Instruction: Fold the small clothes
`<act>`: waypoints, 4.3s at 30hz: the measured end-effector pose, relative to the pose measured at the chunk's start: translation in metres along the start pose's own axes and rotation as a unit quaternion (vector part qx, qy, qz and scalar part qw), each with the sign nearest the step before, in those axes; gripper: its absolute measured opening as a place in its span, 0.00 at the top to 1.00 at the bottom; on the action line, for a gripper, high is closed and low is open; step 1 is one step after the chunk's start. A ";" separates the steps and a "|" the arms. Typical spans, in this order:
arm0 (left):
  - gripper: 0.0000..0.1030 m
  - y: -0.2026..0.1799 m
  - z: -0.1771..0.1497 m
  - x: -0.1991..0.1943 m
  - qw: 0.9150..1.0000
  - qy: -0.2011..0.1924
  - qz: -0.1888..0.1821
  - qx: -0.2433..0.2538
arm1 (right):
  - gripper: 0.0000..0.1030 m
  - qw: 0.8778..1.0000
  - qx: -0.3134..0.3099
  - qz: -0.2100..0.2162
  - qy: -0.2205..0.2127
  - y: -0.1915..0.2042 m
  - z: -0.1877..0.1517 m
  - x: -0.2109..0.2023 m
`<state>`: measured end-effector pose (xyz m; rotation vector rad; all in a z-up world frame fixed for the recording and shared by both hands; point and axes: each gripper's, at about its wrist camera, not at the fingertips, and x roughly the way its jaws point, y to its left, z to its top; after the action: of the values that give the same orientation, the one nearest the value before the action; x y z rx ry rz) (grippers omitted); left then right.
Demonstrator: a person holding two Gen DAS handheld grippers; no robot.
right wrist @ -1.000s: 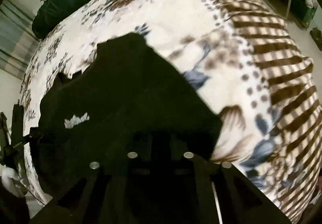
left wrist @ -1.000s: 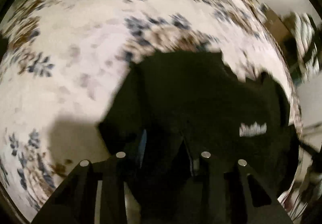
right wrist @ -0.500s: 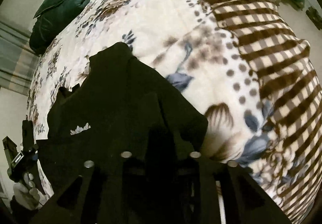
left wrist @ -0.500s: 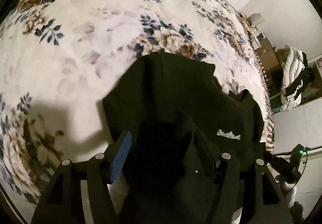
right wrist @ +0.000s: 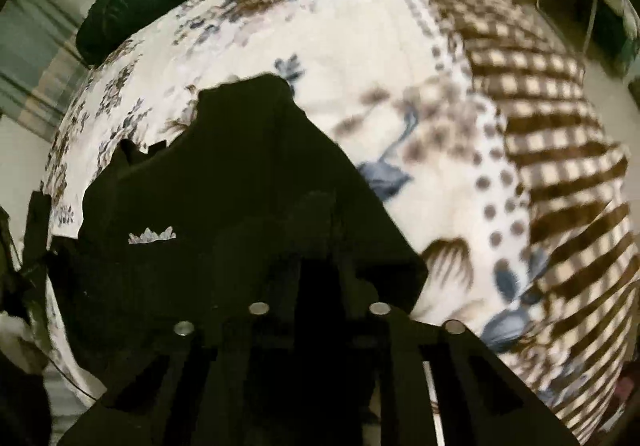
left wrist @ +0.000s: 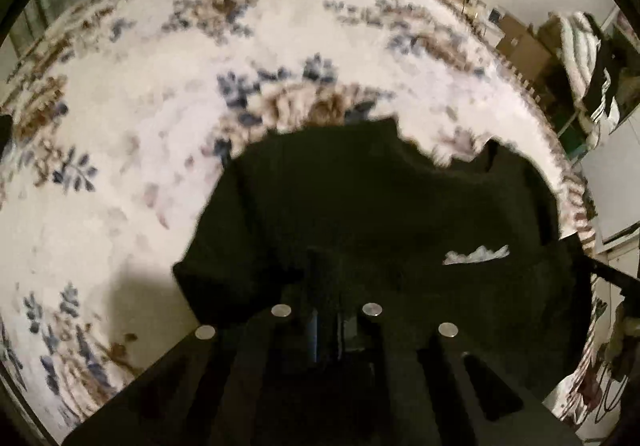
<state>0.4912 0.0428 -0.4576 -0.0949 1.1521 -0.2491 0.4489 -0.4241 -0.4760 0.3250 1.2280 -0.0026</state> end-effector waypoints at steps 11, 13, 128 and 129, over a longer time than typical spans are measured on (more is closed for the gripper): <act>0.96 0.004 0.025 -0.075 0.996 -0.078 0.007 -0.038 | 0.89 0.996 -0.012 0.033 -0.085 0.029 0.014 -0.080; 0.96 0.009 0.041 -0.072 0.996 -0.079 0.005 -0.048 | 0.89 0.995 -0.014 0.040 -0.094 0.035 0.024 -0.088; 0.08 0.067 -0.125 0.061 0.856 -0.069 -0.166 -0.485 | 0.11 0.880 0.386 0.278 -0.003 -0.057 -0.127 0.068; 0.08 0.065 -0.123 0.061 0.858 -0.068 -0.155 -0.485 | 0.11 0.879 0.387 0.278 -0.005 -0.057 -0.126 0.069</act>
<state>0.4121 0.0974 -0.5744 -1.1836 1.0202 0.0821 0.3462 -0.4353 -0.5910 1.3716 1.0389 -0.0006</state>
